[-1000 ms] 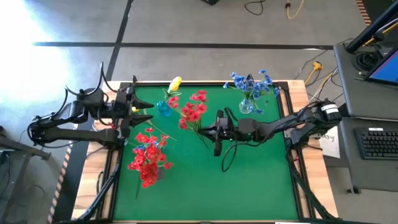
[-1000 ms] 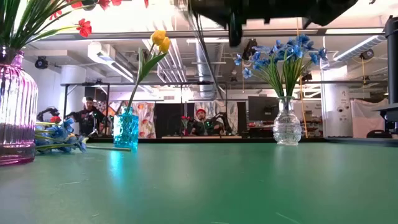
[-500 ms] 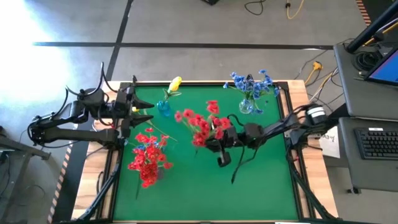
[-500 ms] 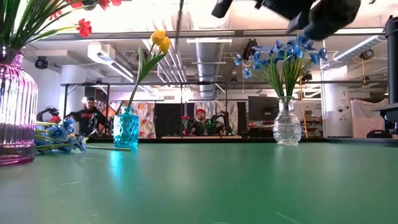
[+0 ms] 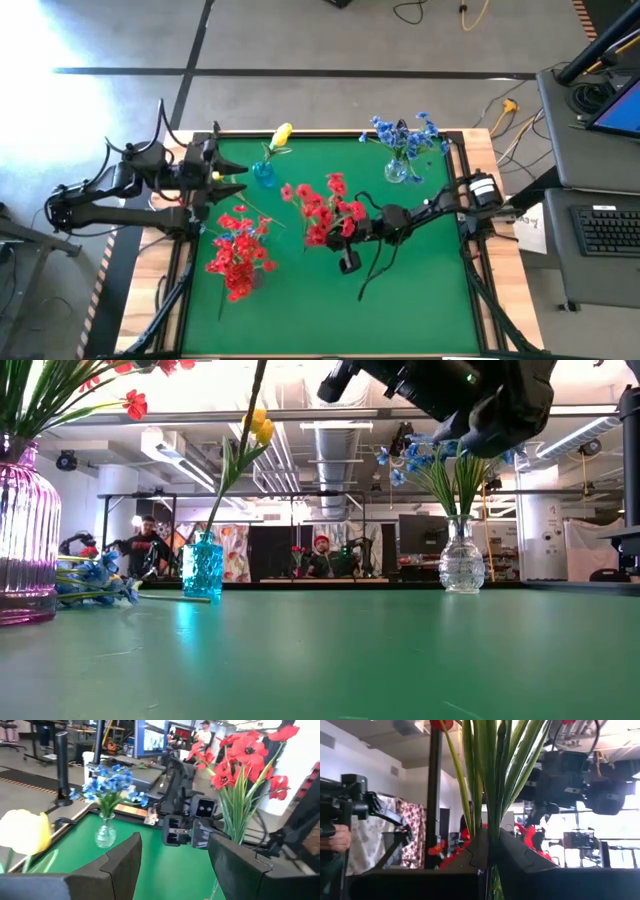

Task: Sort flowers into vase by color
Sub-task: Put the red flowers into the purple vase

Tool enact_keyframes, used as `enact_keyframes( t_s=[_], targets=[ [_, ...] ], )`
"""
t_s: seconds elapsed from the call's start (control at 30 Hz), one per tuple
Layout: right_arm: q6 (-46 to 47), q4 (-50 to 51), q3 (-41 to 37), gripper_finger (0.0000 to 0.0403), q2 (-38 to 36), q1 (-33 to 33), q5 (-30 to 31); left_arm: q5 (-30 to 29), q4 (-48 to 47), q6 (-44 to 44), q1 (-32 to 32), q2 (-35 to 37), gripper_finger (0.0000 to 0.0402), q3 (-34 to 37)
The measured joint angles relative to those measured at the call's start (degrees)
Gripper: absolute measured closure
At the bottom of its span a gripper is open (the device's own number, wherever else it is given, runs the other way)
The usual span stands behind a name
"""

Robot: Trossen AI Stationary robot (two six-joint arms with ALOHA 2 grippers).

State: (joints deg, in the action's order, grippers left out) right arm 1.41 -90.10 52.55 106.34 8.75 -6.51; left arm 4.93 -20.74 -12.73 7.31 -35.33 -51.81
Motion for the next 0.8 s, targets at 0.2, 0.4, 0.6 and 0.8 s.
enact_keyframes(
  t_s=[0.2,0.4,0.6,0.8],
  targets=[
    [-0.42,-0.04,-1.24,0.0385,-2.63,0.0,-3.94,0.07,3.12,-2.02,-7.31,-1.43,0.0195,0.0],
    [-1.5,1.77,-5.24,0.0385,-8.76,-0.13,-4.21,-4.52,3.66,-1.34,-20.41,-1.18,0.0201,-3.8],
    [-2.25,6.85,-7.82,0.0385,-12.74,-0.11,-4.25,-13.55,-4.02,-0.83,-34.8,-0.44,0.0201,-4.72],
    [-2.54,7.5,-7.78,0.0385,-12.56,0.47,-4.25,-16.87,-7.67,1.47,-46.97,-0.7,0.0201,-4.72]
  ],
)
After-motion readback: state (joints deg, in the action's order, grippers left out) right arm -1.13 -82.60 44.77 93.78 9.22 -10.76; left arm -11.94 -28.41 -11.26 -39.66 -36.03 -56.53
